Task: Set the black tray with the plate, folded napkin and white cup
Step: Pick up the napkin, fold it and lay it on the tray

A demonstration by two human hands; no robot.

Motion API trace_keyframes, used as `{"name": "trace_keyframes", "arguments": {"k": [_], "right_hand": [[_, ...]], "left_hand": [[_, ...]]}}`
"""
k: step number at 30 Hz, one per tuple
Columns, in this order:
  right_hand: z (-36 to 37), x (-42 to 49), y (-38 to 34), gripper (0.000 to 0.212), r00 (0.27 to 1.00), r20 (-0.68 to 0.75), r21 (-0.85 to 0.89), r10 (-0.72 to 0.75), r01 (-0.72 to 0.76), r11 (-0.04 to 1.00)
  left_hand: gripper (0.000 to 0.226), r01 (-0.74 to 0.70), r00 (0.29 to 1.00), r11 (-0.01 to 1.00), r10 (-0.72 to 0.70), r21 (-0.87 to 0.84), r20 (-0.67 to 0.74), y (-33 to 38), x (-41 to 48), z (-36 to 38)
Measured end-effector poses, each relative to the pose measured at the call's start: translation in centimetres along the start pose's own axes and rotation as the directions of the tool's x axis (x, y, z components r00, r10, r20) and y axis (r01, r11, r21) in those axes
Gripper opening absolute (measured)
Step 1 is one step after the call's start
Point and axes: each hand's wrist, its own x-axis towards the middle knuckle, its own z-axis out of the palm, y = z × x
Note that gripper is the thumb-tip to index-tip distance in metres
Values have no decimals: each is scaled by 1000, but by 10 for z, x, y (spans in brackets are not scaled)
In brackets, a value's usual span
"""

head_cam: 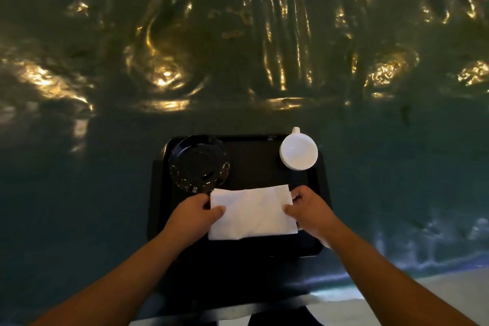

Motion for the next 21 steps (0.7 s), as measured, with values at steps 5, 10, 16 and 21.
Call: {"name": "trace_keyframes", "arguments": {"k": [5,10,16,21], "right_hand": [[7,-1,3,29,986,-67,-352,-154,121,928],[22,-13,13,44,712,-75,-713,-698,451,536],[38,-9,20,60,678,164,-771,-717,541,336],[43,-8,20,55,719,180,-784,-671,517,343]], "left_hand": [[29,-65,978,921,136,384,-161,-13,-9,-4],[22,-349,831,731,530,587,-166,-19,-17,2],[48,-523,747,446,649,726,139,-20,-10,15],[58,-501,793,415,571,759,211,-28,-8,15]]}}
